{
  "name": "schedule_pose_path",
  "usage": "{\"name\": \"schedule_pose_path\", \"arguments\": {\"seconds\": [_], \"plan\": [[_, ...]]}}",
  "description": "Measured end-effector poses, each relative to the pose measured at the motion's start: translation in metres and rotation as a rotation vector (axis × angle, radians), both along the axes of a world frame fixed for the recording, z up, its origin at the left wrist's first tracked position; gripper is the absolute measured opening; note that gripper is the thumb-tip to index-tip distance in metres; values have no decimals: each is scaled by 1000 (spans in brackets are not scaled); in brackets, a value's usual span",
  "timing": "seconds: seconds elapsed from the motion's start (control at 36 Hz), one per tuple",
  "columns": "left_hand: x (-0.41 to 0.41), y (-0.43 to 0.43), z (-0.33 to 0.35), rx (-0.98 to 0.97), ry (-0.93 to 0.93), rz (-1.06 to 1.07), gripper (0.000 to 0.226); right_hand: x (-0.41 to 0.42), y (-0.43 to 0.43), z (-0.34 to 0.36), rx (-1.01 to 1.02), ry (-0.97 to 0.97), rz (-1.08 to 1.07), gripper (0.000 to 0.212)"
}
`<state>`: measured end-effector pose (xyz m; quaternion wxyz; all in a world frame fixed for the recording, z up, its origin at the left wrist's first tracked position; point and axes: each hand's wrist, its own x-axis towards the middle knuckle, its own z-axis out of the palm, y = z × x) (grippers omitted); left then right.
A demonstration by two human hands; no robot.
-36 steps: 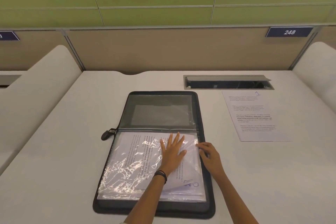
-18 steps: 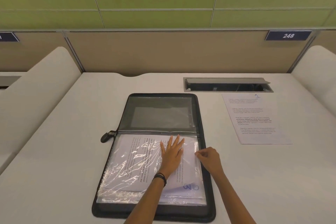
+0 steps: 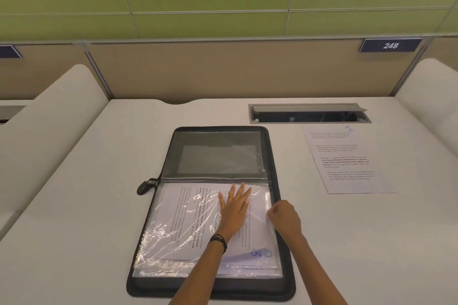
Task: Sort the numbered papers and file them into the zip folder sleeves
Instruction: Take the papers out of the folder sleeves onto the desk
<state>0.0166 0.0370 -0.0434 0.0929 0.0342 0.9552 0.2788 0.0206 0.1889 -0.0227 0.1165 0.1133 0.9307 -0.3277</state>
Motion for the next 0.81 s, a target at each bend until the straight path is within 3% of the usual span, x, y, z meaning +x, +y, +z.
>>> {"name": "schedule_pose_path", "arguments": {"seconds": [0.33, 0.81], "plan": [[0, -2, -1, -18, -14, -34, 120, 1, -3, -2, -98, -58, 24, 28], [-1, -2, 2, -14, -59, -53, 131, -1, 1, -5, -152, -77, 5, 24]]}}
